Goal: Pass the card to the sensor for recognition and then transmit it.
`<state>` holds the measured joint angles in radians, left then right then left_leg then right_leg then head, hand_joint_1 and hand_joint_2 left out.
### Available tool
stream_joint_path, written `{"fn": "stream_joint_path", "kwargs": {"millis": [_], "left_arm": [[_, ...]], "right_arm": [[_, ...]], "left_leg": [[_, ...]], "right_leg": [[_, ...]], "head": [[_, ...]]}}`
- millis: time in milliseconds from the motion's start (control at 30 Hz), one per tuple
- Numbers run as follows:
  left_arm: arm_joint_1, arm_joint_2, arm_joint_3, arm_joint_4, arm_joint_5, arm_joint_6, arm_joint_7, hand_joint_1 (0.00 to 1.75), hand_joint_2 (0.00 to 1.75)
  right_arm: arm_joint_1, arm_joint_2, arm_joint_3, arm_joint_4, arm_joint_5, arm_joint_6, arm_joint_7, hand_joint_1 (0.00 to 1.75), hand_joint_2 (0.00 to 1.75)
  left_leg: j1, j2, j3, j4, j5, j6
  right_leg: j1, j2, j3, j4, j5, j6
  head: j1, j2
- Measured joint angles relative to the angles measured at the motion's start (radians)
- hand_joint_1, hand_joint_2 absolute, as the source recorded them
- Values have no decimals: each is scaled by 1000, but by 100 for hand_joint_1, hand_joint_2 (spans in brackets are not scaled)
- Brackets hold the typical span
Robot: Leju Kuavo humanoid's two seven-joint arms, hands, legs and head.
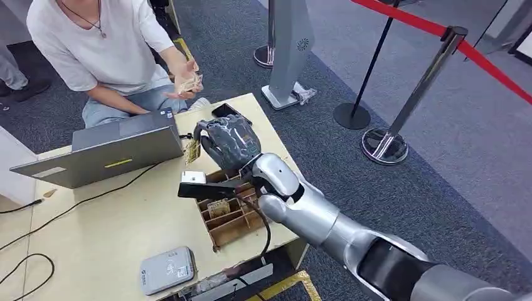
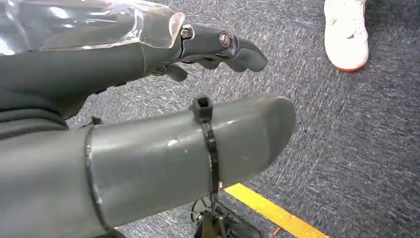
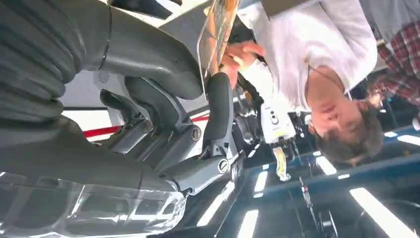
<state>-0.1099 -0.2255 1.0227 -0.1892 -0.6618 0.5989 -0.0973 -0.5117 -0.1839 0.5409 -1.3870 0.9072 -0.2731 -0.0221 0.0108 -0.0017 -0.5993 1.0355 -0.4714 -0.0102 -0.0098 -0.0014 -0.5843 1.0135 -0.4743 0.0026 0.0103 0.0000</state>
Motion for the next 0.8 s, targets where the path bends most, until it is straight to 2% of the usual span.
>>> {"fn": "stream_joint_path", "kwargs": {"millis": [133, 433, 567, 800], "left_arm": [[1, 3, 0, 0, -10, 0, 0, 0, 0], [0, 6, -7, 0, -40, -2, 4, 0, 0], [0, 7, -19, 0, -53, -3, 9, 0, 0], [0, 10, -32, 0, -60, -3, 10, 0, 0]], "right_arm": [[-47, 19, -6, 16, -16, -45, -27, 175, 175], [-229, 109, -25, 179, 33, -173, -66, 175, 175], [-319, 160, -36, 351, 67, -270, -60, 175, 175], [-391, 201, -55, 550, 84, -302, -64, 175, 175]], "left_leg": [[0, 0, 0, 0, 0, 0], [0, 0, 0, 0, 1, 0], [0, 0, 1, 0, 1, 0], [0, 0, 0, 0, 1, 0]], "right_leg": [[0, 0, 0, 0, 0, 0], [0, 0, 0, 1, 0, 0], [0, 0, 0, 1, 0, 0], [0, 0, 0, 0, 0, 0]], "head": [[0, 0], [0, 0], [0, 0], [0, 0]]}}
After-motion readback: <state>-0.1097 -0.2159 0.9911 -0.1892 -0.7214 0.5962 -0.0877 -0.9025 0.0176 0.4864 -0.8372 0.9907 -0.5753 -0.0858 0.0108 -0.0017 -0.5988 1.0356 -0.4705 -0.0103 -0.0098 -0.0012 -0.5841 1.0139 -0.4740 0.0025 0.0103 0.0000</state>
